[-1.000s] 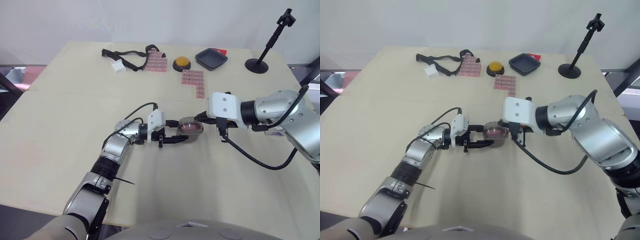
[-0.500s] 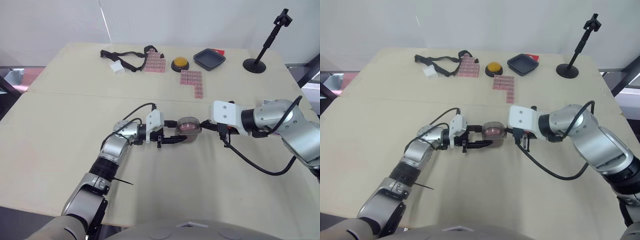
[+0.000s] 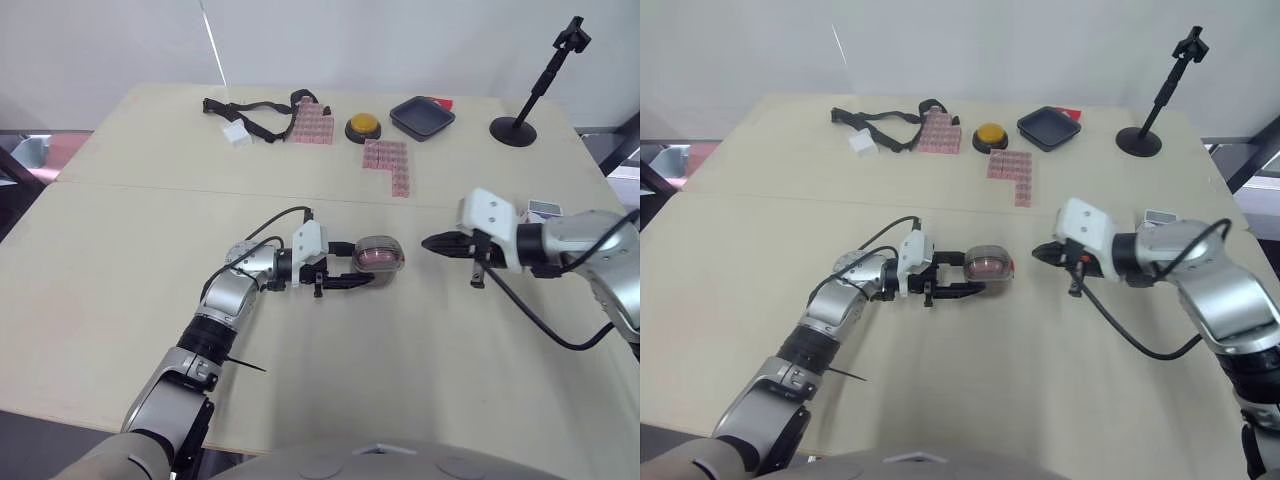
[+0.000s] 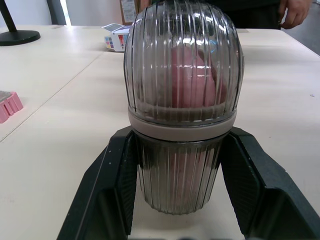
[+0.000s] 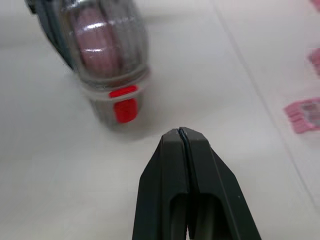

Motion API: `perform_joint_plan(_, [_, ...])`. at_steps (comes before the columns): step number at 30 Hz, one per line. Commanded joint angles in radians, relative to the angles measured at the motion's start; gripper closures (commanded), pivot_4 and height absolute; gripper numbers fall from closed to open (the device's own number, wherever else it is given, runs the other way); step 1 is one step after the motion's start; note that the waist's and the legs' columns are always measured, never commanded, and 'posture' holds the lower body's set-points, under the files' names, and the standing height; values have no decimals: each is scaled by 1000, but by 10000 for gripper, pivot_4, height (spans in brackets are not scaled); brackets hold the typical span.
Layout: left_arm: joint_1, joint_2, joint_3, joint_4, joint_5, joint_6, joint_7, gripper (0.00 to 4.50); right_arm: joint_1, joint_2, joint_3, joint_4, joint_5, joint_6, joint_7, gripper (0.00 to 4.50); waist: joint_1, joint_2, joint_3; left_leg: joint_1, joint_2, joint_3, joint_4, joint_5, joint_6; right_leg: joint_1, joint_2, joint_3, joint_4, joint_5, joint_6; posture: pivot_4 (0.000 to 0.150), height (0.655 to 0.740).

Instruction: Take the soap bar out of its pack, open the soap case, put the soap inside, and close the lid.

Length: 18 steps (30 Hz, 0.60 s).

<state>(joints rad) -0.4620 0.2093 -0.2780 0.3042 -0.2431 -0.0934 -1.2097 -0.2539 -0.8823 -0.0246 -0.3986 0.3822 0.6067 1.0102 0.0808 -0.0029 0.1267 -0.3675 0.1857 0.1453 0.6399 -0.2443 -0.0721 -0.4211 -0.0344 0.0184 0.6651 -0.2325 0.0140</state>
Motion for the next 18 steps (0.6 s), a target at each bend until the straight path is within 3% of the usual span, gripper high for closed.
perform_joint_plan(1, [4,10,7,-27,-15,3,-9,25877,88,15,-92,6,54,-25,8,44706,1,0,0,0,0,0,0,0,1,0,0,0,0,0,0,1500,7338])
perform_joint_plan(3, [4,12,8,-29,-17,6,-9,25877,121,18,-108,11,87,-4,20,44706,-2,0,0,-1,0,0,0,-1,1,0,0,0,0,0,0,1500,7338])
perform_joint_plan(4, [5,12,9,-31,-20,10,-10,25877,149,32,-113,13,81,-41,19,42279,-4,0,0,0,0,0,0,-1,2,0,0,0,0,0,0,1500,7338])
perform_joint_plan(15, [-8,45,18,-122,-109,246,-49,25877,371,155,-120,80,43,-493,123,6405,-3,0,0,-2,0,0,1,-2,5,-2,-1,0,0,-3,-5,1500,7338])
perform_joint_plan(17, [-21,69,26,-171,-170,400,-55,25877,414,165,-115,88,42,-556,149,523,-4,0,0,-2,0,0,1,-2,5,-2,-1,0,0,-3,-5,1500,7338])
perform_joint_plan(18, [-29,82,34,-196,-210,500,-50,25877,429,167,-111,92,38,-581,157,523,-4,0,0,-2,0,0,1,-2,5,-2,-1,0,0,-3,-5,1500,7338])
